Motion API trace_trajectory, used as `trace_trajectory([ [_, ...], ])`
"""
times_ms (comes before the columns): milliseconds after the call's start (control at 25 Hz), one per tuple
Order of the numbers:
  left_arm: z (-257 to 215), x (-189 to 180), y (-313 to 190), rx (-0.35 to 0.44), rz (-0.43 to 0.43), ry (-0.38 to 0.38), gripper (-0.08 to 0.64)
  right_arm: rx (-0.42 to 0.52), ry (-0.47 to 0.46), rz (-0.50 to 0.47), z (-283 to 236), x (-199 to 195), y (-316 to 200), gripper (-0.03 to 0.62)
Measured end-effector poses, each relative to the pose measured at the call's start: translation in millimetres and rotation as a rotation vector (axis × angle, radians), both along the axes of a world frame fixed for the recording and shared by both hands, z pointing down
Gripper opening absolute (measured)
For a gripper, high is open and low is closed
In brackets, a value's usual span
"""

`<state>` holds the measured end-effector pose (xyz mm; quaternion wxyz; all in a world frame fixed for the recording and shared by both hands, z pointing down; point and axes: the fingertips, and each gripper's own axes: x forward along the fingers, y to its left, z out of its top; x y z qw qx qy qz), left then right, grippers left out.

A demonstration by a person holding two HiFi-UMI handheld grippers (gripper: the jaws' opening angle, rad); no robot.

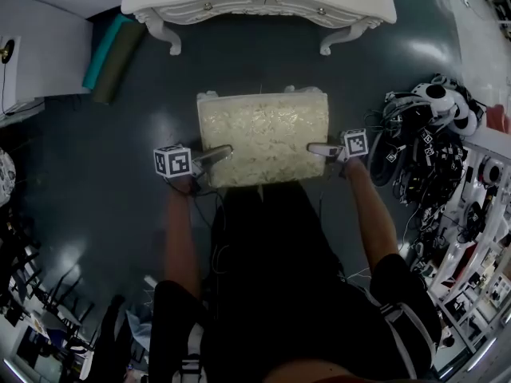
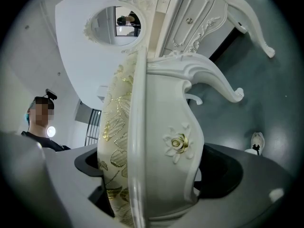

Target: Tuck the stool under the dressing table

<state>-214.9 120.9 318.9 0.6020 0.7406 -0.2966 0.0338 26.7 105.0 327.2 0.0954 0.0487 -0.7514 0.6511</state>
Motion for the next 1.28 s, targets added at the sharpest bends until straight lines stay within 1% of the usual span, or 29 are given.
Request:
trace_trajectory([
  [200,1.5,1.9,-24.4,0.002,-0.070,0.002,0.578,-0.019,-0.010,-0.015,4.6,3.6,-28.2,0.583],
  [320,2.7,9.0,-41.9,-0.004,-0.080,0.003,0.578,-0.019,-0.017,-0.029,10.0,7.3,-49.6,0.583],
  [640,31.4,15.2,-80.0,-0.004,-0.158,-0.002,0.578,-0.032,-0.009,-0.062,43.1,17.4,-97.7,0.583],
  [880,64.9,8.3,-119.3,-0.015,-0.143,-0.003,0.578,-0.062,-0.011,-0.042,71.8,12.7,-132.2,0.583],
  [1080,98.1,3.1,-148.7,-0.020,-0.148,0.008,0.578,-0.061,0.002,-0.034,107.0,7.0,-159.8,0.583],
  [1280,141.8,-8.2,-171.6,-0.043,-0.148,0.016,0.578,-0.110,-0.004,0.002,148.6,-5.4,-174.4,0.583],
])
